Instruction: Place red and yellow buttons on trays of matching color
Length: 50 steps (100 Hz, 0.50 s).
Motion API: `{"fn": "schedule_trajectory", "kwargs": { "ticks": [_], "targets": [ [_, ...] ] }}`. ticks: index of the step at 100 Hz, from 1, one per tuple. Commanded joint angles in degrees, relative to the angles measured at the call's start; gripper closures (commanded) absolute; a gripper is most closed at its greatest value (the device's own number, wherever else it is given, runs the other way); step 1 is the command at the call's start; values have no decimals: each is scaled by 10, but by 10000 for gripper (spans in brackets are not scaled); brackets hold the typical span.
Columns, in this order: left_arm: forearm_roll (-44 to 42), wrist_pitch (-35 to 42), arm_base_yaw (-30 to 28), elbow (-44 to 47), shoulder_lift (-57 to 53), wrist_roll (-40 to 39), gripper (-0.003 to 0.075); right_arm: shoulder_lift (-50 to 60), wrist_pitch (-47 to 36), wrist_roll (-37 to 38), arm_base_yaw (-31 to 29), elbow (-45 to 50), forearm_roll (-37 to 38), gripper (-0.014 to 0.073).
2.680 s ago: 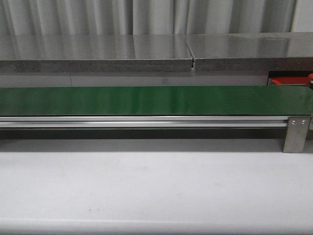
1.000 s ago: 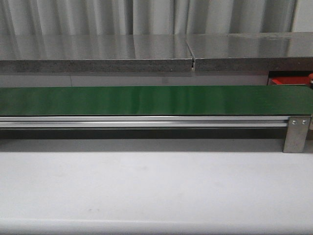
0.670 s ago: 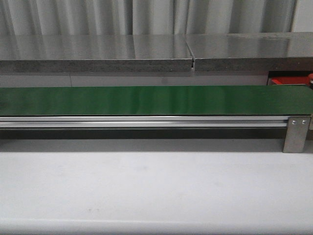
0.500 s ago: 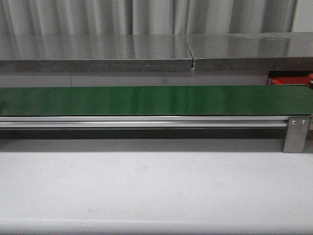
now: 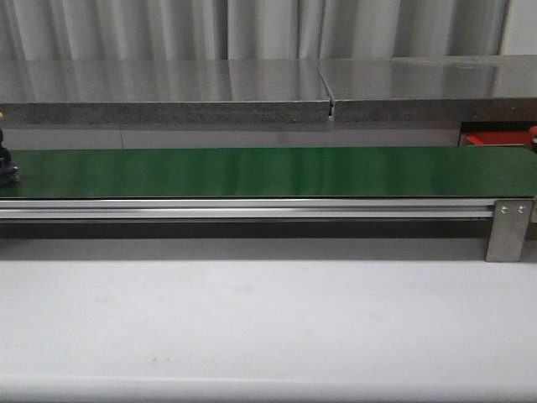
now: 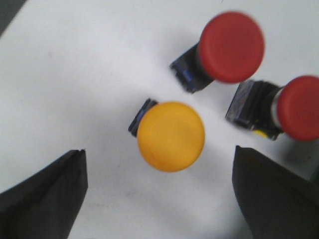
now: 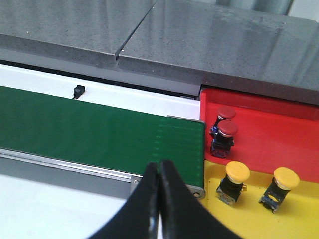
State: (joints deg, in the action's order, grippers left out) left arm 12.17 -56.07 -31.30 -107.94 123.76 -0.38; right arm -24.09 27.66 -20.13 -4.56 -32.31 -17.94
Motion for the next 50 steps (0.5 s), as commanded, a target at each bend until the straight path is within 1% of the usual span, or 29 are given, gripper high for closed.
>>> {"fn": "schedule_trajectory", "kwargs": {
  "ticks": [1,15,30,50],
  "targets": [
    [9,2,6,-59,-30,-4,134,-2,-42,-6,0,-16,-6,712],
    [12,-18,17,-121,-3,-8,134,-2,-42,-6,0,-16,-6,712],
    [8,14,31,-140,17,-8,134,-2,-42,-6,0,-16,-6,712],
    [23,21,37,-176,50,-4,134,-2,-42,-6,0,-16,-6,712]
  ]
}}
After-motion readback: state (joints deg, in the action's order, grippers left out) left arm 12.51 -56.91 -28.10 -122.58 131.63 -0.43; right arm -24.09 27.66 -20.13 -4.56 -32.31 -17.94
